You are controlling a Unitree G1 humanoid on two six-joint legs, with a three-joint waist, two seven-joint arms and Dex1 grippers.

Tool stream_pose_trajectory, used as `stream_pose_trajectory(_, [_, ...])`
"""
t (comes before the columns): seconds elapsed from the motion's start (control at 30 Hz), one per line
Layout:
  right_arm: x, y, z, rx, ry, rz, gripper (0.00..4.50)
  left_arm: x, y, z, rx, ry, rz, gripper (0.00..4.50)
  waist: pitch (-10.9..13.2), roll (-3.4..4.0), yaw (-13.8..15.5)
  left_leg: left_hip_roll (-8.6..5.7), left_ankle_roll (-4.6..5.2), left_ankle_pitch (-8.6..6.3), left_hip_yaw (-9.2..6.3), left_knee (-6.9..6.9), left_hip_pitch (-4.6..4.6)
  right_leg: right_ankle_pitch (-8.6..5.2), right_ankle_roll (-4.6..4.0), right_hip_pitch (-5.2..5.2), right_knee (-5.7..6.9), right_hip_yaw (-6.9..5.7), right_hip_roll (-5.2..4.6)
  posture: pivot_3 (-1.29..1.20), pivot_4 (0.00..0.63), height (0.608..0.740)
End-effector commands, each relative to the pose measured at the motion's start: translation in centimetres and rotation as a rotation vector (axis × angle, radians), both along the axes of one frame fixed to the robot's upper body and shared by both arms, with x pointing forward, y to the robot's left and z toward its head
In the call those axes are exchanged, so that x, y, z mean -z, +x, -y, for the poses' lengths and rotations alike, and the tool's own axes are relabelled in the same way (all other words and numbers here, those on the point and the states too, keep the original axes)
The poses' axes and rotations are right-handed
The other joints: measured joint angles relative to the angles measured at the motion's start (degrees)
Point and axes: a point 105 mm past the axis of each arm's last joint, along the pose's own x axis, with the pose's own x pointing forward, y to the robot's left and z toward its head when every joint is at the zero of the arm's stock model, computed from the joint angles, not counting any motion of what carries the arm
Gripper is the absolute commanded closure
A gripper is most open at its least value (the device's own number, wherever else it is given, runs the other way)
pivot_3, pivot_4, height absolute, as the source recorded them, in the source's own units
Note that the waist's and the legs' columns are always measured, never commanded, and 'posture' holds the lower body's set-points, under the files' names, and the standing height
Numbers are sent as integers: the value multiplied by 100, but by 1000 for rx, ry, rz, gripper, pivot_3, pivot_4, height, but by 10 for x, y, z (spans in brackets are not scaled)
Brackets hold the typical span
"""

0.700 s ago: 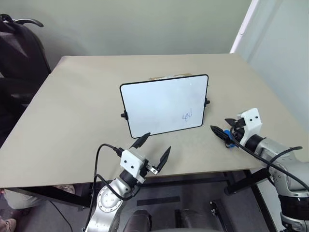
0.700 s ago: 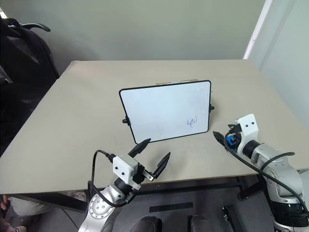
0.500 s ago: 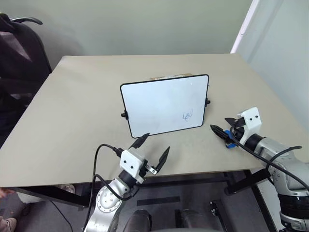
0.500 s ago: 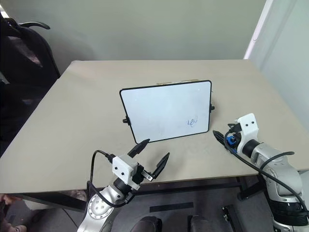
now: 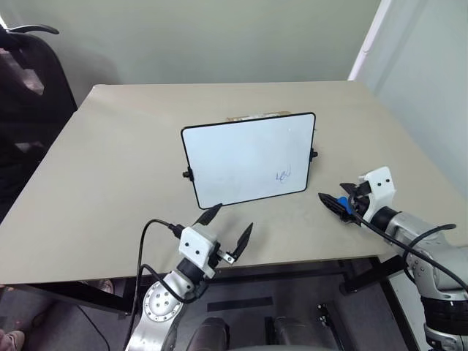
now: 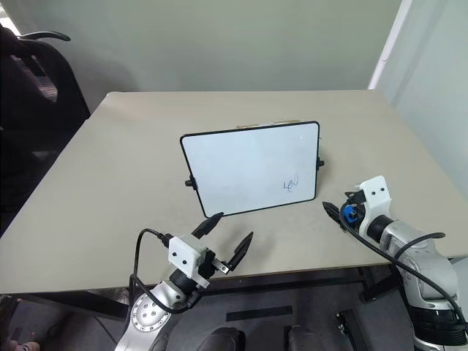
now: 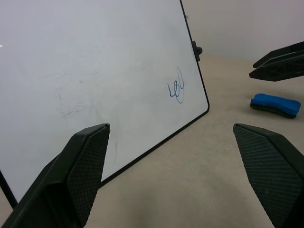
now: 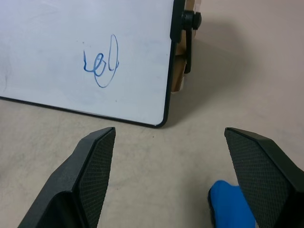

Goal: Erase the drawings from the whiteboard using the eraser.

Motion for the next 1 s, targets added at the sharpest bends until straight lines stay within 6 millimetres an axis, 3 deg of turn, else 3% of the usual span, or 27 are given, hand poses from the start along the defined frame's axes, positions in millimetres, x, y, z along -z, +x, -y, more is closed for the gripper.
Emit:
stream_pose_trajectory(0.03, [-14,1,2,-6,4,27,625,-8,0,-4,-19,-2,33,0,0,0,0,0,0,0,0,0,0,0,0,0,0,0,0,0,150,730])
stream_pose_trajectory(0.23, [-16,0,13,17,-1,-22,625,-6,4,-8,-27,-6,22,0,0,0,1,-2,-2,-1,1,0,-2,0,-1,-2,-1,0,-1,0,150,730])
stream_pose_trajectory(0.63, [-8,8,45,67,-50,-329,625,-1,6,-1,-20,-25,14,0,1,2,3,-3,2,2,4,0,-2,-3,1,4,2,2,-2,0,150,730])
stream_pose_trajectory(1.0, [6,10,54,21,-59,-541,625,0,0,3,-19,-43,7,0,1,5,11,-3,11,7,4,0,-2,-6,7,5,2,2,0,0,150,730])
